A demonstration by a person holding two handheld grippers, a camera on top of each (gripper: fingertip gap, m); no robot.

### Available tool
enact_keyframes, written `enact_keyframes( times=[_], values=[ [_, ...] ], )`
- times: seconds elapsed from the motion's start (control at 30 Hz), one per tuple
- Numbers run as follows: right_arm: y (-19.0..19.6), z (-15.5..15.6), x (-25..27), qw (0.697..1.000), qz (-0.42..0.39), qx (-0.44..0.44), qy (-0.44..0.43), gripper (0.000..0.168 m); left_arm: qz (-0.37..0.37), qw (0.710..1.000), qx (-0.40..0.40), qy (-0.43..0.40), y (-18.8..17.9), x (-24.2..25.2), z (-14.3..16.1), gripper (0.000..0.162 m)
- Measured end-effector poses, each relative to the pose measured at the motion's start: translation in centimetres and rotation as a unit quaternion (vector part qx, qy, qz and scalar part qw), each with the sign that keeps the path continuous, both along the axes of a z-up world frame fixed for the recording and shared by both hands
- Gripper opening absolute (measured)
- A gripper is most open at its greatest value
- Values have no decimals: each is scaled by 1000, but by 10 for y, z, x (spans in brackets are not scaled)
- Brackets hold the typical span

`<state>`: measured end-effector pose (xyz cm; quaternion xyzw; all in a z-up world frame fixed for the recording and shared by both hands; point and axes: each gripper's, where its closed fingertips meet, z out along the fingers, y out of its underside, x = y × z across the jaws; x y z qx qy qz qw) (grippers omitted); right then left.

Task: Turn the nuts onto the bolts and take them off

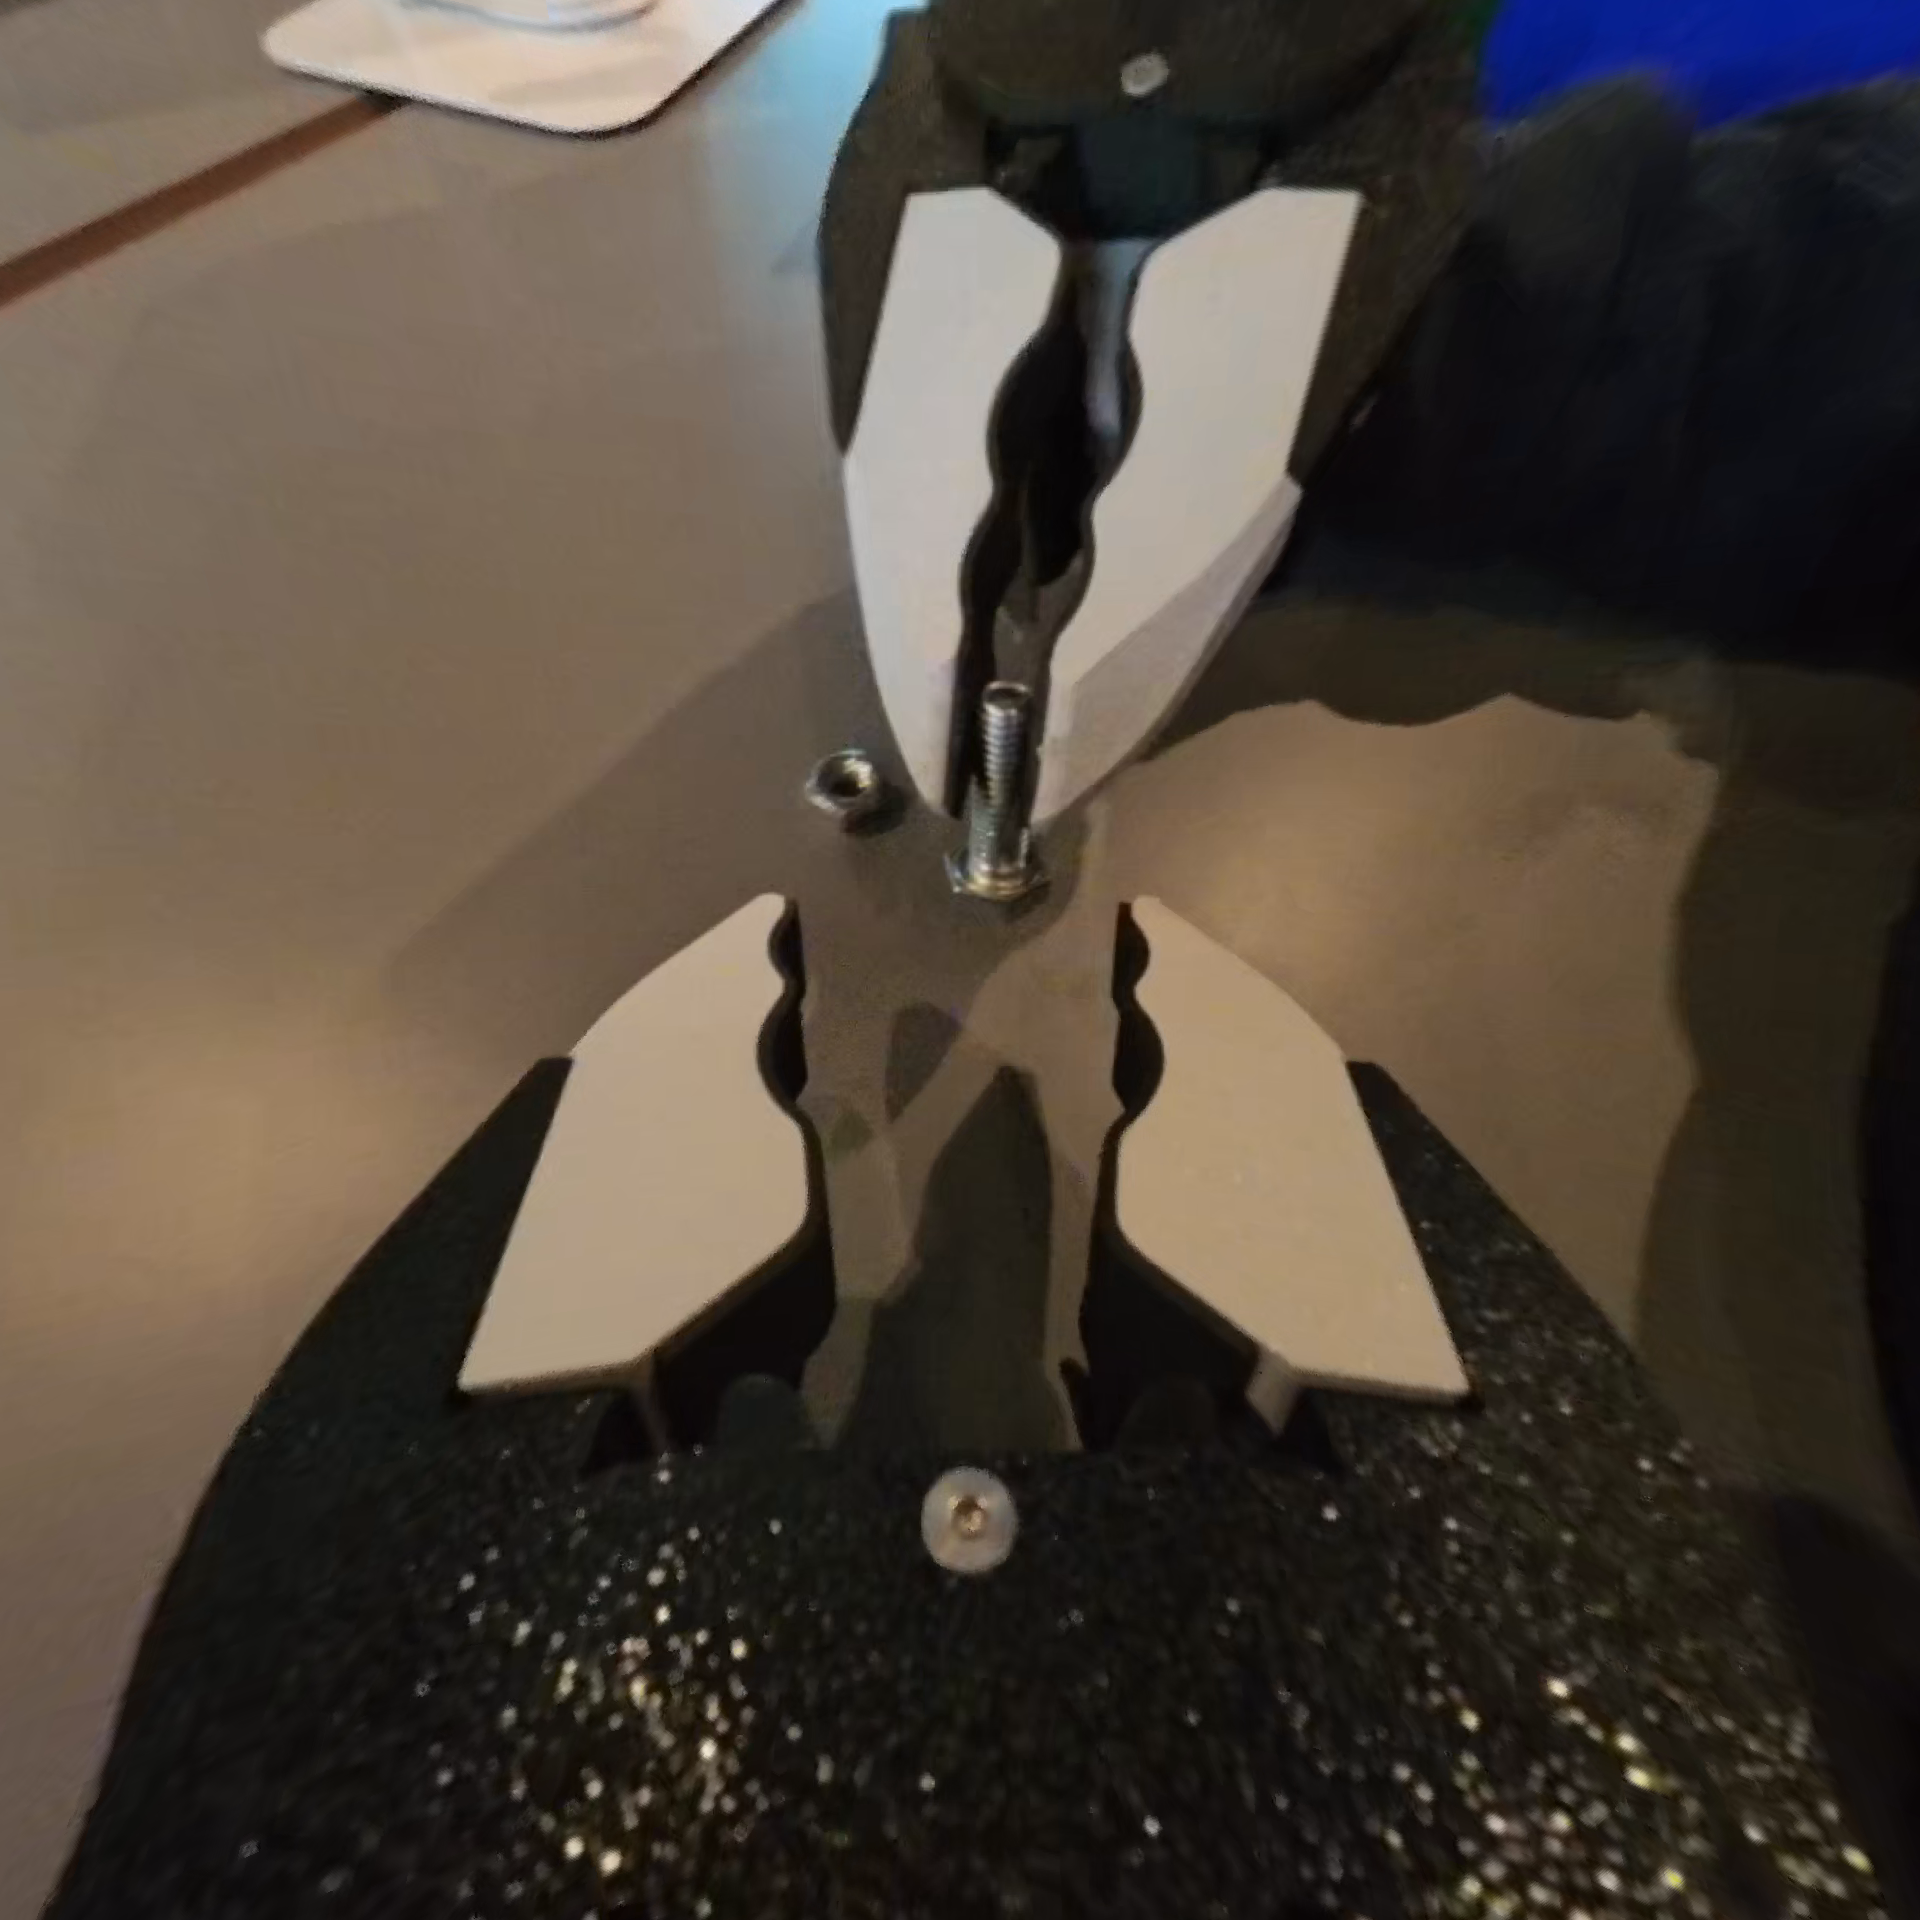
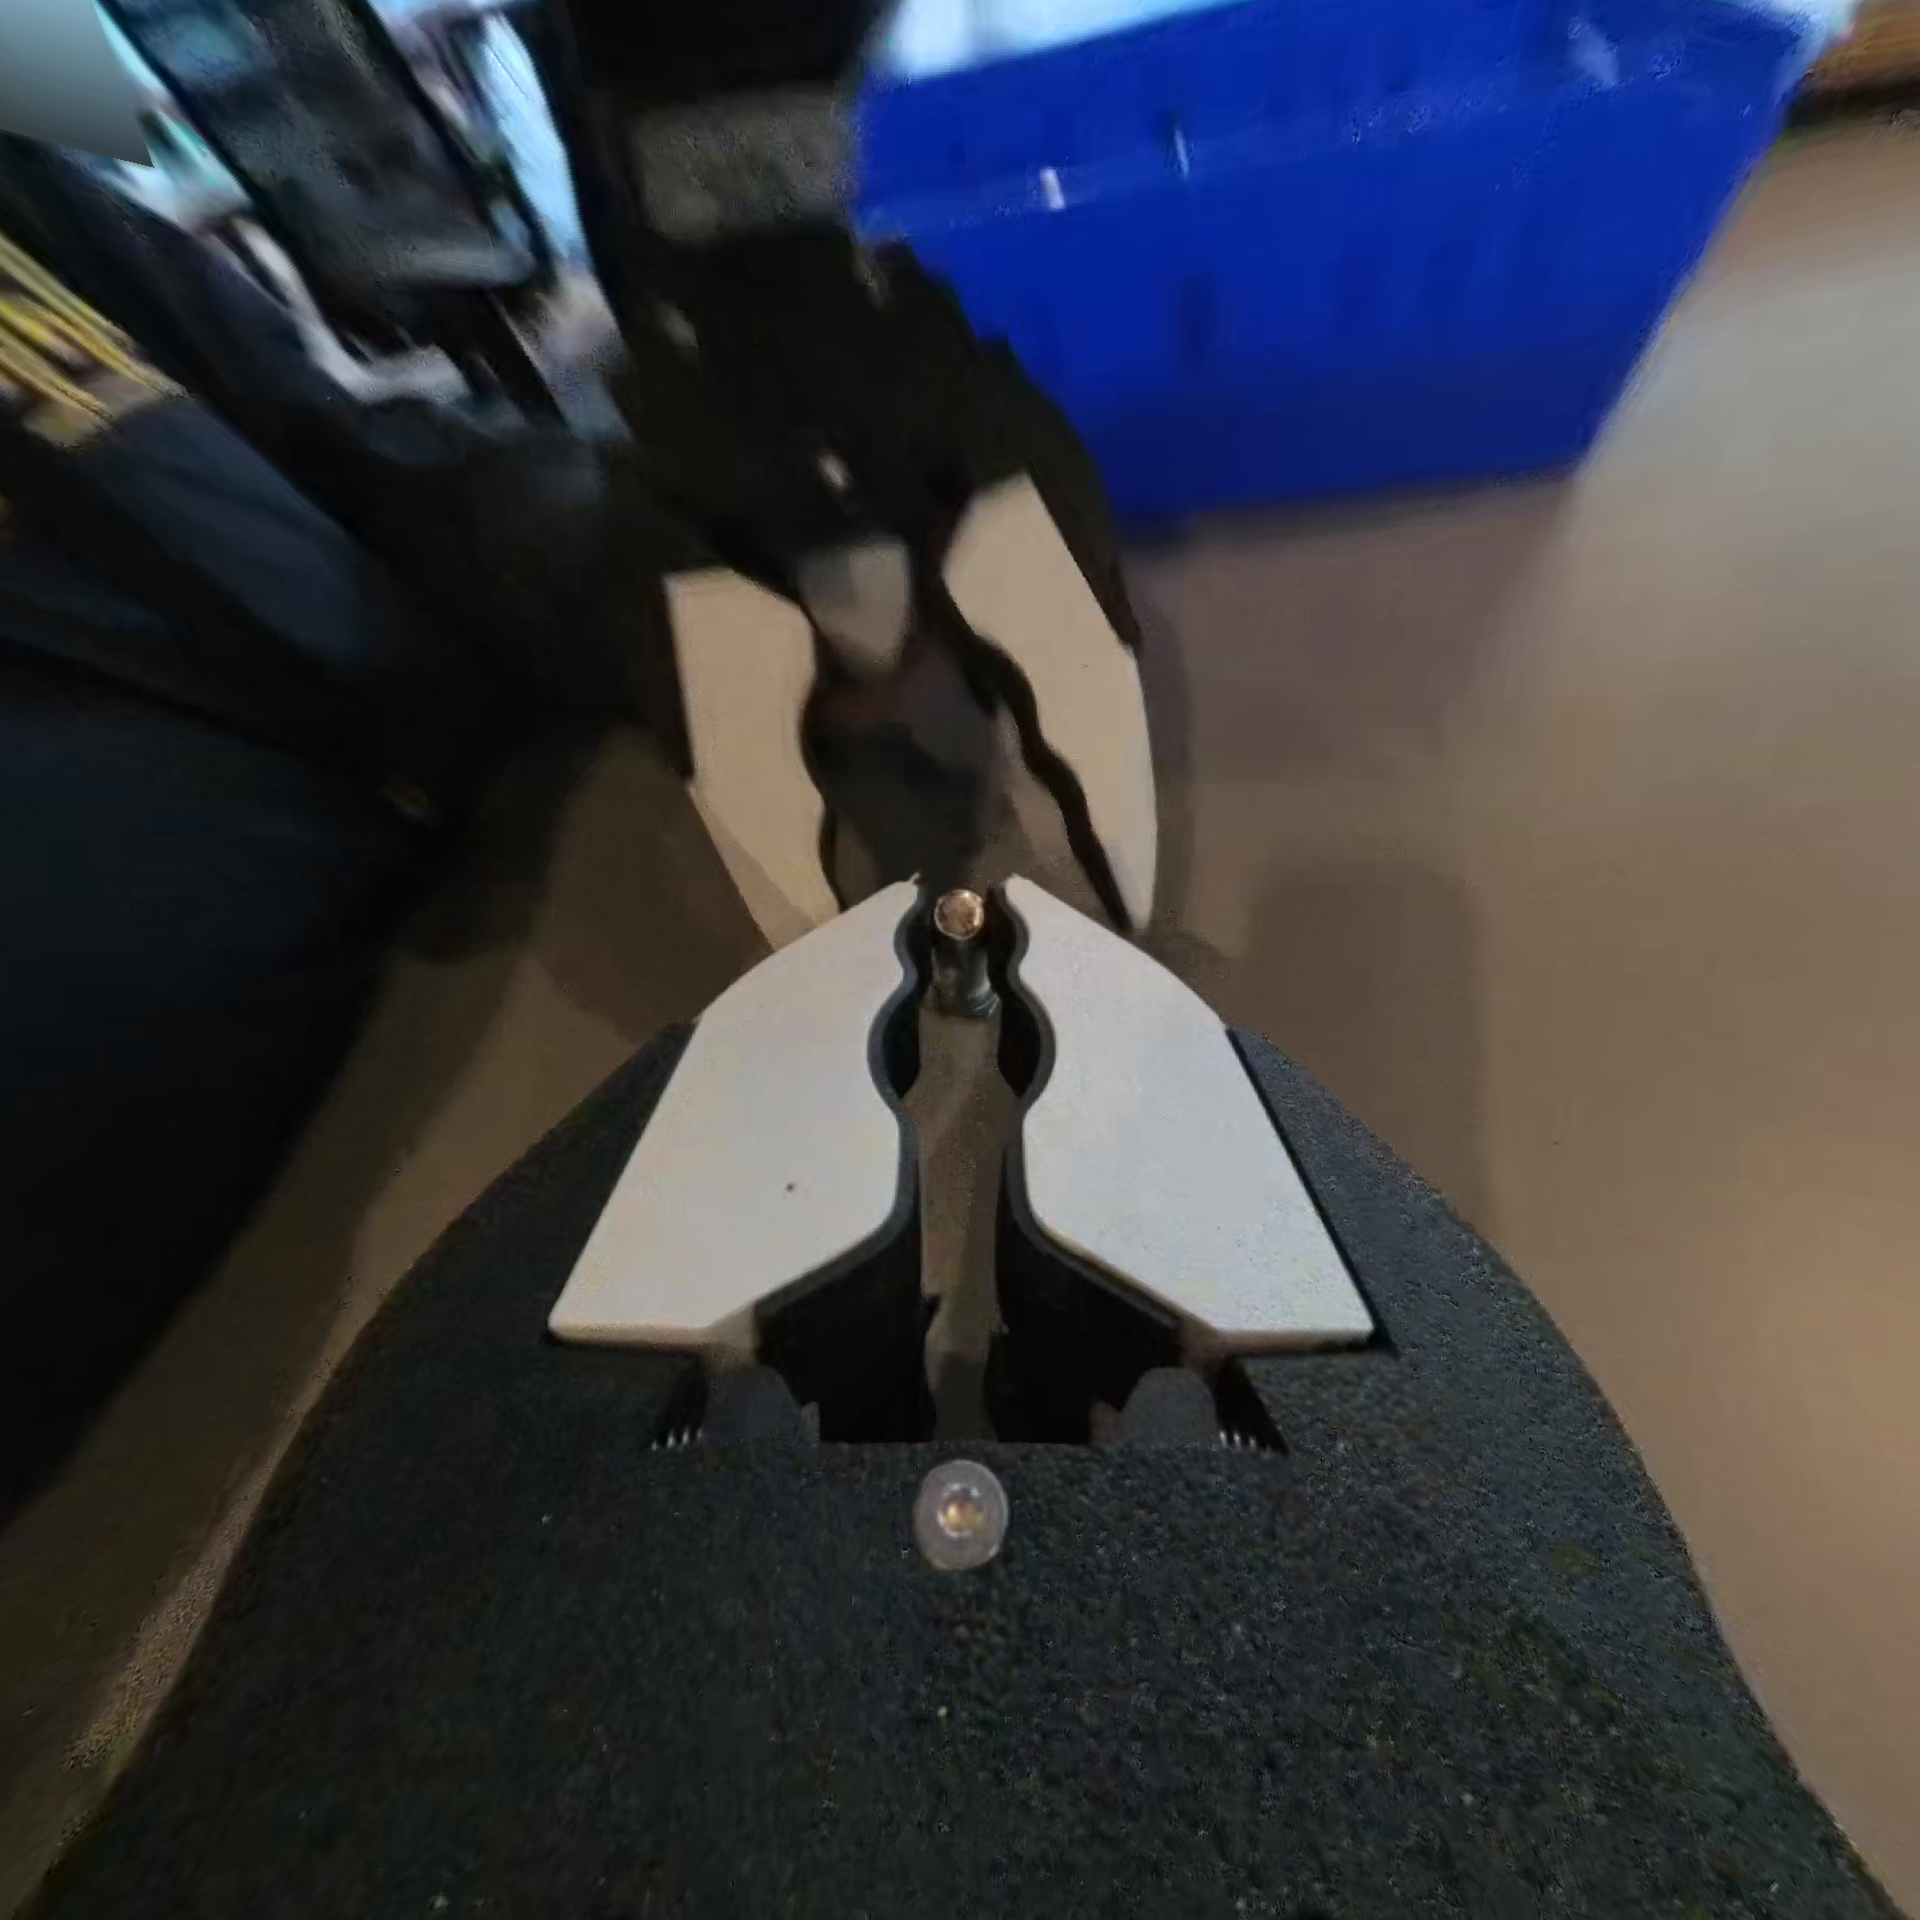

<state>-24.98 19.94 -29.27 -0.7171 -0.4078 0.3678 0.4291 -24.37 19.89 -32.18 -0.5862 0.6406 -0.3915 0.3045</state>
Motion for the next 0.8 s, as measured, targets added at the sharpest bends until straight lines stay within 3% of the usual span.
enact_keyframes(
  times=[0.1,0.3,0.63,0.73,0.8],
  values=[
    [-6,14,-7,998,22,42,52,10,-38,998,-20,-43,-12,1,13,48],
    [-7,17,-10,997,25,57,53,10,-53,996,25,-64,-15,-1,20,24],
    [0,21,-9,996,-18,63,62,10,-6,995,87,-55,-2,2,18,18],
    [8,11,13,996,-50,73,15,22,26,993,108,-36,11,1,14,18],
    [15,-9,39,992,-71,54,-85,26,37,995,94,-26,18,1,10,18]
  ],
)
